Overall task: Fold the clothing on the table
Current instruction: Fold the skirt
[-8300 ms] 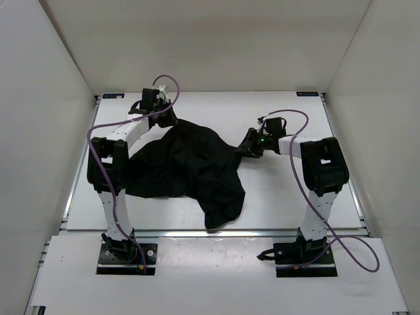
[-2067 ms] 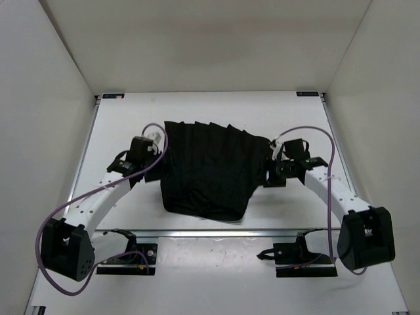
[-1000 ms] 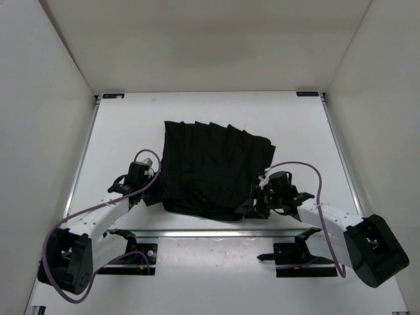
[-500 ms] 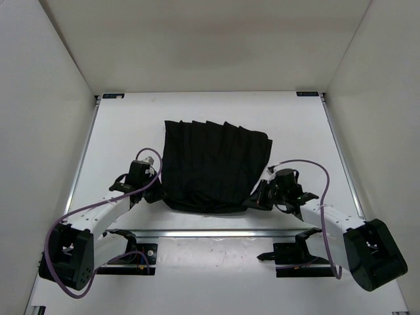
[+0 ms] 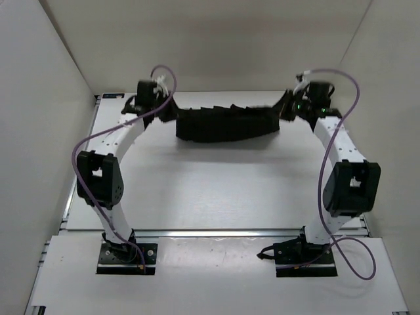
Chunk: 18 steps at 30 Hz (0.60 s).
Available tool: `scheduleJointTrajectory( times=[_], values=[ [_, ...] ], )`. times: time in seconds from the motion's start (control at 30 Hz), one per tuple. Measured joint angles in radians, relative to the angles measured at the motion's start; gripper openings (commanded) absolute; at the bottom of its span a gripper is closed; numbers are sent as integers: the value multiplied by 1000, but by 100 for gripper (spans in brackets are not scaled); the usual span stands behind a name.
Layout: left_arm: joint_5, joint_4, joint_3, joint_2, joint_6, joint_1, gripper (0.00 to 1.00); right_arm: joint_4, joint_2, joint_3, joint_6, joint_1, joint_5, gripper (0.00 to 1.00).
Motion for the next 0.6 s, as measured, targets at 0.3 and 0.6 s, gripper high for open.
scheduleJointTrajectory(
  times=[0.3, 0.6],
  values=[
    [-104, 108, 178, -182, 98, -26, 0, -26, -33, 408, -183, 15, 33, 0],
    [-198, -3, -602, -726, 61, -176, 0, -112, -439, -516, -248, 134, 89, 0]
  ],
)
